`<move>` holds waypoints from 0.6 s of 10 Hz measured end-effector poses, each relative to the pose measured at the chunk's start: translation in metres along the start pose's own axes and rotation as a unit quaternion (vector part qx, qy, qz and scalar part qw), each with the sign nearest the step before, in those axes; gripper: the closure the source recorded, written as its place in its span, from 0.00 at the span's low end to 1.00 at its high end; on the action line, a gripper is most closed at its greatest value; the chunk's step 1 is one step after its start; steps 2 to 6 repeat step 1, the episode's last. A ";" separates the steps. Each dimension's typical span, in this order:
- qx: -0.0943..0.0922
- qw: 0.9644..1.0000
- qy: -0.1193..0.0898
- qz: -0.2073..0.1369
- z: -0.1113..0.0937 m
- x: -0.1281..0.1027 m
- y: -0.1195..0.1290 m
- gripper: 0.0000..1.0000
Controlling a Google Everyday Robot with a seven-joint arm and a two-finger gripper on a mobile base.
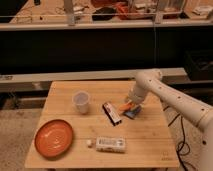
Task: Place the pepper on the white sponge
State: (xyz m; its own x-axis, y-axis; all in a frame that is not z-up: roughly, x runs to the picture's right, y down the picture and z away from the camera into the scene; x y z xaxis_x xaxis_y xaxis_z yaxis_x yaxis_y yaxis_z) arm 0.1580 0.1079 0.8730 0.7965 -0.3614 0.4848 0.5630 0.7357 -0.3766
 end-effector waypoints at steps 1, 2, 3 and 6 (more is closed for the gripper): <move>-0.002 1.000 0.000 -0.004 0.000 -0.001 -0.001 0.46; -0.002 1.000 0.000 -0.004 0.000 -0.001 -0.001 0.46; -0.002 1.000 0.000 -0.004 0.000 -0.001 -0.001 0.46; -0.002 1.000 0.000 -0.004 0.000 -0.001 -0.001 0.46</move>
